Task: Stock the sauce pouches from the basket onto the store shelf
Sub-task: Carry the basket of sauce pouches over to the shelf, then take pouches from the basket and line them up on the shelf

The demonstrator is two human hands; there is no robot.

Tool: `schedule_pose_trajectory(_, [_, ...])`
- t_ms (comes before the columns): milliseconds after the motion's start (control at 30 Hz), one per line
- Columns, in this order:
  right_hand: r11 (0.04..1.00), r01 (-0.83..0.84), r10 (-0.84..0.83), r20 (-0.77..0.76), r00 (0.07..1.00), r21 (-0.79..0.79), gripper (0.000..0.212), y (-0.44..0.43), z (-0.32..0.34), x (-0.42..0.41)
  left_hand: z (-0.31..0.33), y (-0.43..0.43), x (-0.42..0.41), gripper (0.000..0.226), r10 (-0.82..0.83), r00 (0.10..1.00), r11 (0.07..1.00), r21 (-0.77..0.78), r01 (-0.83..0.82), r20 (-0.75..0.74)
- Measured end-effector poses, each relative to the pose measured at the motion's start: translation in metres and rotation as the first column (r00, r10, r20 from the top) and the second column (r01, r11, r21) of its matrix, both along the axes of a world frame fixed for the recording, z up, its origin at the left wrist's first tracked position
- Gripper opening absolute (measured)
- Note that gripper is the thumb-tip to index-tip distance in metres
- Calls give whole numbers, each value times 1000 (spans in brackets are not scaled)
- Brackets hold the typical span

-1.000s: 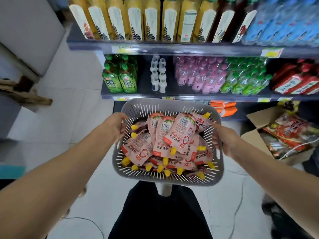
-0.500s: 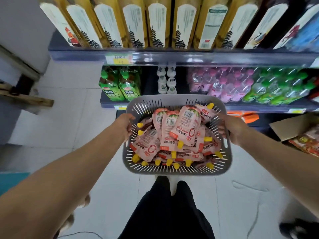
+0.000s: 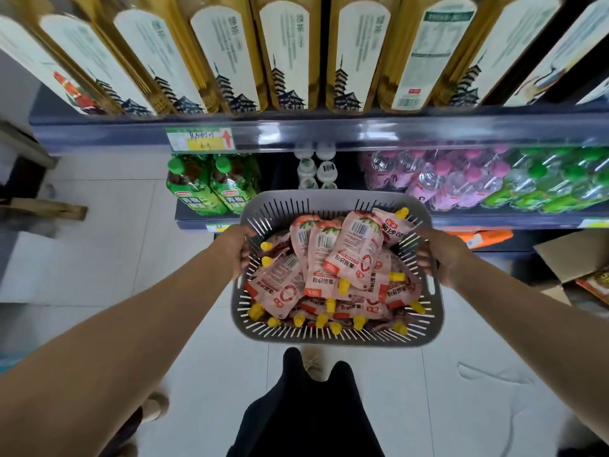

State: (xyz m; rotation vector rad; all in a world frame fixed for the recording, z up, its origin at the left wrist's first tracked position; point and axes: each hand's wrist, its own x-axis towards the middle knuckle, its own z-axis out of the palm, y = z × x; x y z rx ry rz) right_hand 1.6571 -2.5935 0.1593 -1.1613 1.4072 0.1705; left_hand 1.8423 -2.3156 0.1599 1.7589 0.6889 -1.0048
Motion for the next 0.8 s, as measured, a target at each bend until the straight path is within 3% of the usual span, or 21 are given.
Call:
schedule_pose_trajectory(200, [998,-54,54,-10,998,-8,24,-4,3,-1,3,0,-2,32,-10,1000,1000,20,10,-5])
schedule_pose_trajectory(300, [974,-177,167,-81,983,-141,21,6,24,-5,17,0,-13,12,-82,996,995,58,81,22])
schedule_pose_trajectory(333, [948,-241,221,-117,968,-209,17,9,33,-7,23,1,-19,3,-120,992,989,91,116,41])
schedule_pose_trajectory(400, [883,-338,305,-150,941,-325,14,17,57,-15,37,6,-36,17,-206,973,963,201,182,105])
schedule_pose_trajectory(500, [820,-437,411,-152,899,-370,19,22,80,-24,44,7,-52,17,-327,926,907,336,253,187])
schedule_pose_trajectory(533, [795,-494,469,-159,869,-352,16,25,82,-22,48,4,-54,8,-379,909,893,328,309,175])
schedule_pose_trajectory(600, [712,-622,583,-220,782,-325,18,26,41,-14,0,-9,-57,6,-461,881,865,277,418,111])
schedule_pose_trajectory(700, [551,-767,726,-265,635,-327,23,37,29,-12,3,-19,-67,24,-640,754,761,254,598,144])
schedule_pose_trajectory(800, [382,-865,811,-330,483,-327,32,48,22,-10,5,-29,-72,18,-790,565,613,316,724,238])
